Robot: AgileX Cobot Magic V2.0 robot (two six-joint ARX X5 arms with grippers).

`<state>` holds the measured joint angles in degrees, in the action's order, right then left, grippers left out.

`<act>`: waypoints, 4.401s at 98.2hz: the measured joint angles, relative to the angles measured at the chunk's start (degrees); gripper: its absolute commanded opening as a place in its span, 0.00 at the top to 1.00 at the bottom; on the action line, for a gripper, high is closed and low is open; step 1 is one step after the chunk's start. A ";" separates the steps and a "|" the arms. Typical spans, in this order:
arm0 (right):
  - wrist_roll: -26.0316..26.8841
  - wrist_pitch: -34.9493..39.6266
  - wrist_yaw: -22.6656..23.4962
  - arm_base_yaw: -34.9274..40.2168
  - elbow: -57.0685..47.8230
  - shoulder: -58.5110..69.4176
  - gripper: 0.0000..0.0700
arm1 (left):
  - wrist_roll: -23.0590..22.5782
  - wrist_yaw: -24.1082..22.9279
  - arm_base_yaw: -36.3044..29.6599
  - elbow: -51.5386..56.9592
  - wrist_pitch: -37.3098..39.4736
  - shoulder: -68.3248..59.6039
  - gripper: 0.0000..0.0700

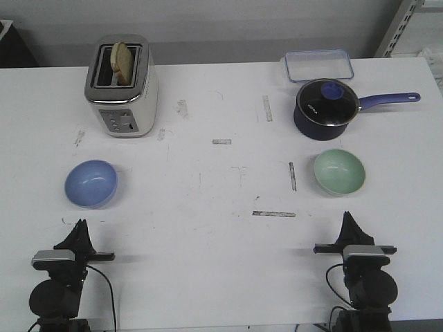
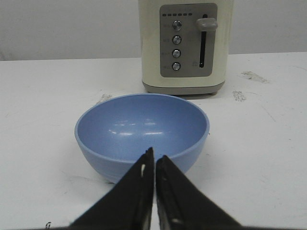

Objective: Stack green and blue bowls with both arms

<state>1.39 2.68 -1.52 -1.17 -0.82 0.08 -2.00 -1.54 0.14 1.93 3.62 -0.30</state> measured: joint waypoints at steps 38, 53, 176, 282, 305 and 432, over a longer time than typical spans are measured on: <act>0.00 0.00 0.00 0.00 0.00 0.00 1.00 | 0.00 0.00 0.00 0.00 0.17 0.00 1.00; 0.00 0.00 0.00 0.00 0.00 0.00 1.00 | 0.00 0.02 0.00 0.00 0.17 0.00 1.00; -1.03 -5.70 -4.50 0.00 -11.13 3.72 1.00 | 0.00 0.00 0.00 0.00 0.20 0.00 1.00; -5.27 29.11 16.59 -16.90 -57.53 71.78 0.58 | 0.00 0.02 0.00 0.00 0.09 0.00 1.00; -6.27 26.82 16.74 -18.34 -57.53 73.18 0.35 | 0.00 0.02 0.00 0.00 0.07 0.00 1.00; -7.56 24.33 19.61 -17.38 -60.61 83.08 1.00 | 0.00 0.02 0.00 0.00 -0.02 0.00 1.00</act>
<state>-6.17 27.00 18.09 -18.55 -61.43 83.15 -2.00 -1.52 0.14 1.93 3.60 -0.30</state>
